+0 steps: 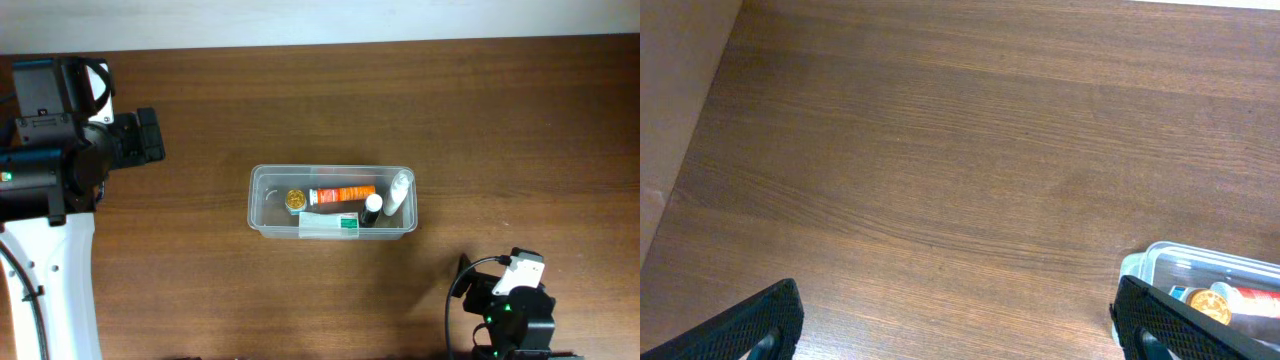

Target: Pack container

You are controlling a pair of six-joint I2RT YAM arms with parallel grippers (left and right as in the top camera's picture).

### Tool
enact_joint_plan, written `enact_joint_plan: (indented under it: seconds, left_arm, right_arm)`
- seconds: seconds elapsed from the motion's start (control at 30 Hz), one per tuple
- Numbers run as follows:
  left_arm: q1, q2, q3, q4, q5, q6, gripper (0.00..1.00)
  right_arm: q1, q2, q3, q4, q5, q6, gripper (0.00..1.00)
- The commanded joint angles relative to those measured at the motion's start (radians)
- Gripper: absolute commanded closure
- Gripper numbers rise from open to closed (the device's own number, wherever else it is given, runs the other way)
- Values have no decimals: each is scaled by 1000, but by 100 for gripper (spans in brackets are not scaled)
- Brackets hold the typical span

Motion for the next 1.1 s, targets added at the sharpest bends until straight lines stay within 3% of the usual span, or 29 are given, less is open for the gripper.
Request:
enact_joint_plan:
  seconds: [0.0,1.07]
  left_arm:
    - [2,-6,12,2,3,-13,1]
    - [-38,-71,11,-2,3,-13,1]
  right_arm:
    - [8,-13,-36,6,-6,-4,2]
    - [8,-13,-39,18,-6,-4,2]
